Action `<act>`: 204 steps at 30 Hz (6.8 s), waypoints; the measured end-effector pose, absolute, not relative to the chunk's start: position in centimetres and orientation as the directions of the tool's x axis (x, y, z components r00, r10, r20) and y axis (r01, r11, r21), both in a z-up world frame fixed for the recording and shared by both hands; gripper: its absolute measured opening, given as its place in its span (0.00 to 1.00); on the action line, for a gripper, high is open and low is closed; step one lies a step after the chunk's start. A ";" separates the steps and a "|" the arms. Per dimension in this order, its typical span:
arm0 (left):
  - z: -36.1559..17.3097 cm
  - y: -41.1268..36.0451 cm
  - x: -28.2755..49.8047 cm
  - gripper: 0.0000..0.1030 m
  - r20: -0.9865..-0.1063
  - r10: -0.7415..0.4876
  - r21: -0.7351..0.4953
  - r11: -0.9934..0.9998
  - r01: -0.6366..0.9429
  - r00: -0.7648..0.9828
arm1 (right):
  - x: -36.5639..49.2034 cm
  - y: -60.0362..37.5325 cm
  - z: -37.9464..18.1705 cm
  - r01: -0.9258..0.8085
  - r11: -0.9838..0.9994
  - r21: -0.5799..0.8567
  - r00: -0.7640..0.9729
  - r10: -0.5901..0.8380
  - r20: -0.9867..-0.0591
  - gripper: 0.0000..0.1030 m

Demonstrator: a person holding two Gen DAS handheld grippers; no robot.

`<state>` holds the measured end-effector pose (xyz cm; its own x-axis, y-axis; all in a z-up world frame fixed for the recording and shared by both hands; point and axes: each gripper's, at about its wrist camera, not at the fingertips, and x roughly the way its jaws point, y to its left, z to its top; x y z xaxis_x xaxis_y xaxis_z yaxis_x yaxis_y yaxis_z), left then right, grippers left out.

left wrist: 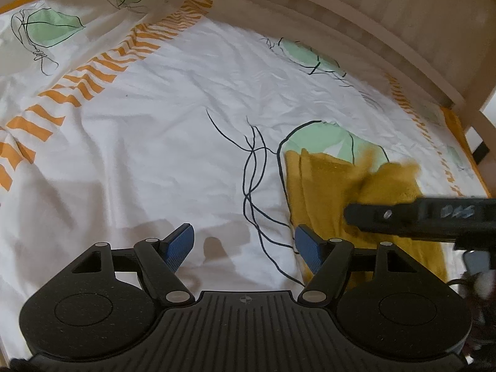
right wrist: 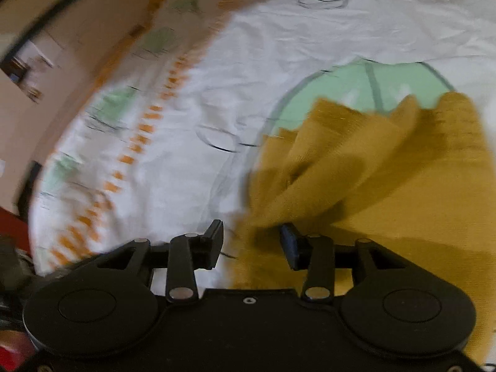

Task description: Fold small clothes

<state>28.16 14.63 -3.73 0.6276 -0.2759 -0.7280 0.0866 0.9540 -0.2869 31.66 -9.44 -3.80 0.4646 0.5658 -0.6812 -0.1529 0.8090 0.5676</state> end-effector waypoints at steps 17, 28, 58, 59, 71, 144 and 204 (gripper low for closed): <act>-3.9 14.2 28.2 0.68 -0.729 -0.291 -0.296 0.950 0.097 0.620 | 20.8 -7.9 -1.0 -0.396 0.918 -0.013 0.680 0.284 -0.676 0.97; -3.6 13.5 27.7 0.68 -0.724 -0.334 -0.336 0.935 0.115 0.604 | 17.6 -4.1 -4.0 -0.554 0.812 -0.183 0.650 0.284 -0.705 0.50; -4.3 7.7 32.8 0.68 -0.713 -0.603 -0.614 0.783 0.096 0.358 | 17.8 -10.5 -1.3 -0.410 0.904 0.122 0.711 0.400 -0.579 0.10; -4.1 7.6 32.8 0.68 -0.708 -0.605 -0.618 0.781 0.096 0.363 | 17.7 -10.6 -1.3 -0.410 0.904 0.124 0.710 0.402 -0.578 0.10; -7.1 6.1 36.0 0.57 -0.724 -0.626 -0.643 0.765 0.046 0.290 | 17.9 -10.8 -1.9 -0.415 0.900 0.134 0.697 0.410 -0.588 0.10; -8.2 5.6 28.1 0.87 -0.671 -0.649 -0.621 0.756 0.208 0.359 | 32.5 -24.7 -10.6 -0.094 0.611 0.786 0.570 0.680 -0.461 1.00; -0.5 5.2 4.7 0.33 -0.638 -0.445 -0.248 0.892 0.379 0.629 | 3.6 -26.2 -3.9 0.044 0.921 0.387 0.764 0.219 -0.607 1.00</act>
